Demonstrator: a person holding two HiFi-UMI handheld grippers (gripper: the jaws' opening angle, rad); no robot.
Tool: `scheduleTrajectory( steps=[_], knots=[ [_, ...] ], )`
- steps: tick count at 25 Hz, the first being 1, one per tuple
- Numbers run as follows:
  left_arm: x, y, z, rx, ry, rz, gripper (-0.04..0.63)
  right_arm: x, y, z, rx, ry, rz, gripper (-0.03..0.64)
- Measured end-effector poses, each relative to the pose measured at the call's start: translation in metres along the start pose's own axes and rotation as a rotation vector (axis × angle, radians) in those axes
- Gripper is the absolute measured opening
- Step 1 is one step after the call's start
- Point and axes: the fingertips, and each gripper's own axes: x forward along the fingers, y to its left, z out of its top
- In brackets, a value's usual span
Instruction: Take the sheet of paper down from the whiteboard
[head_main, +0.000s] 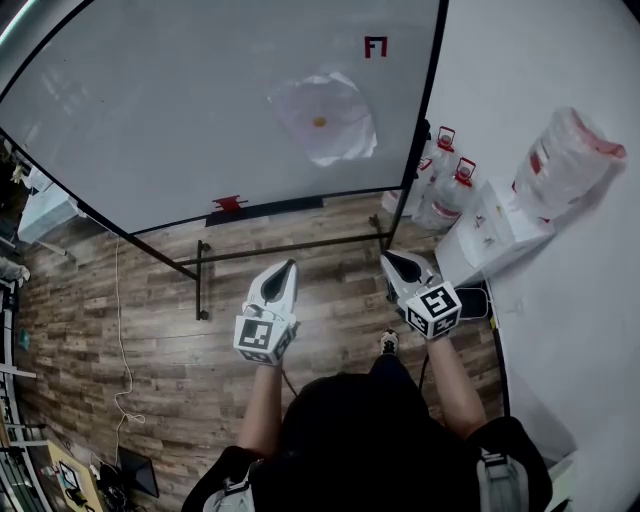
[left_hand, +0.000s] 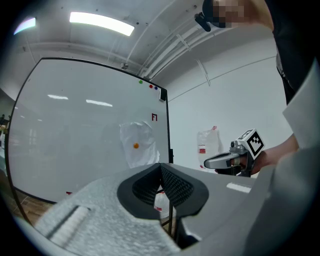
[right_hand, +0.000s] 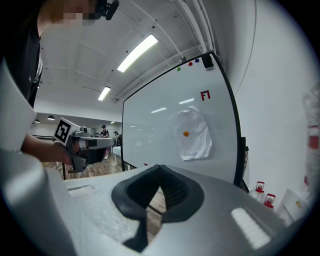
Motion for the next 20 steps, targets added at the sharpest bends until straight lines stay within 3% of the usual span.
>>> scheduleTrajectory(
  steps=[20],
  knots=[
    [0.050, 0.004, 0.006, -0.016, 0.004, 0.078, 0.009, 0.030, -0.055, 0.010, -0.020, 0.019, 0.078, 0.003]
  ],
)
